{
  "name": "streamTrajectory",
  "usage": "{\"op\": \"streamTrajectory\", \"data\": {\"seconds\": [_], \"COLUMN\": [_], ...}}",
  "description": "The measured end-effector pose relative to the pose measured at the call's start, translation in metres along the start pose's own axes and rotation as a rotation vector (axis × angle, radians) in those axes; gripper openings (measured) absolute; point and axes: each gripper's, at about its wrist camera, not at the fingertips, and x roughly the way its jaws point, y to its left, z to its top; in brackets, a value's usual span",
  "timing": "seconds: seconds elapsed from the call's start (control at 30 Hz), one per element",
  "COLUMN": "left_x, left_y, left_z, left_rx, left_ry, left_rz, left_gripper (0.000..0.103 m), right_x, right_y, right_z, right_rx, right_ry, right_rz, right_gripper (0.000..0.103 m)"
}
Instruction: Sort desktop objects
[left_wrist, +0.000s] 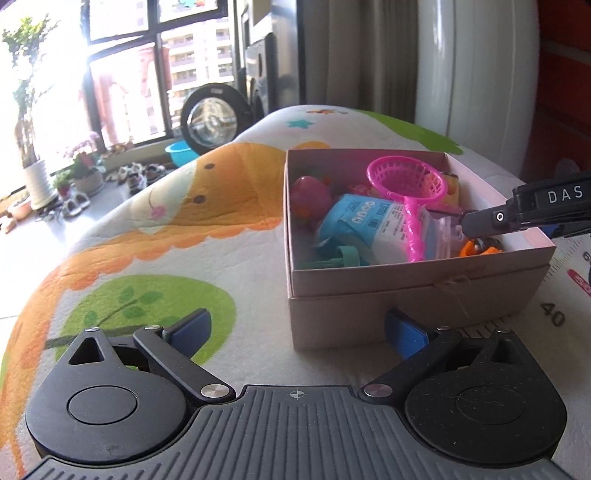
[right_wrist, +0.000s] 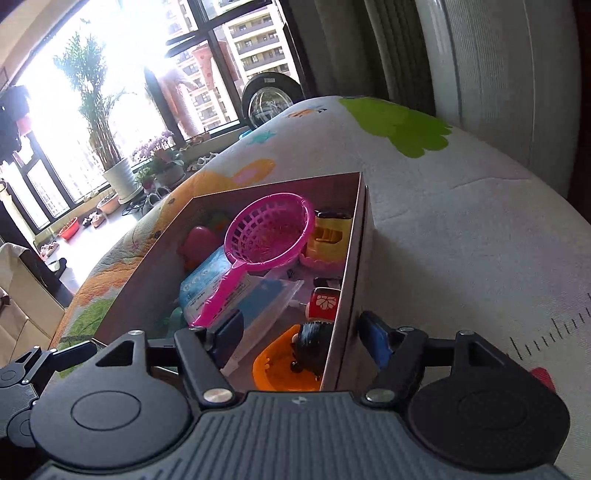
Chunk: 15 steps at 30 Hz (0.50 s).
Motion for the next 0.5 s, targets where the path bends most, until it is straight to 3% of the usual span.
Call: {"op": "streamTrajectory", "data": {"seconds": [0.13,0.2,0.27,0.37,0.43,0.5], "left_x": [-0.002,-0.004,-0.002,-0.005,-0.001,0.002], "left_y": [0.011,0.011,0.009,0.014,0.018,0.016], "left_z": [-0.006,-0.018,-0.029,-0.030,-0.028,-0.028], "left_rx": [-0.085,-0.100,-0.065,-0.068,-0.058,-0.004], "left_ry": [0.011,0.019,0.039,0.014,0.032,0.041], "left_rz": [0.029,0.007,-0.001,-0.024,-0.033,-0.023], "left_gripper": [0.103,0.103,0.103,0.103,0.103,0.103], "right_x": [-0.010,-0.030,-0.047,-0.062,-0.061,-0.066], "right_y": [0.015,0.012,0.005,-0.006,-0.006,-0.002], "right_z": [-0.006,-0.021,-0.038,-0.067,-0.082,-0.087], "right_rx": [-0.067,-0.079,-0.096,-0.127,-0.128,-0.113], "right_ry": [-0.104,-0.175,-0.247,-0.306,-0.292,-0.336], "right_rz": [-0.016,-0.019,-0.062,-0.126,-0.134,-0.134], "right_gripper": [0.072,0.082,0.098,0.100,0.100,0.100]}}
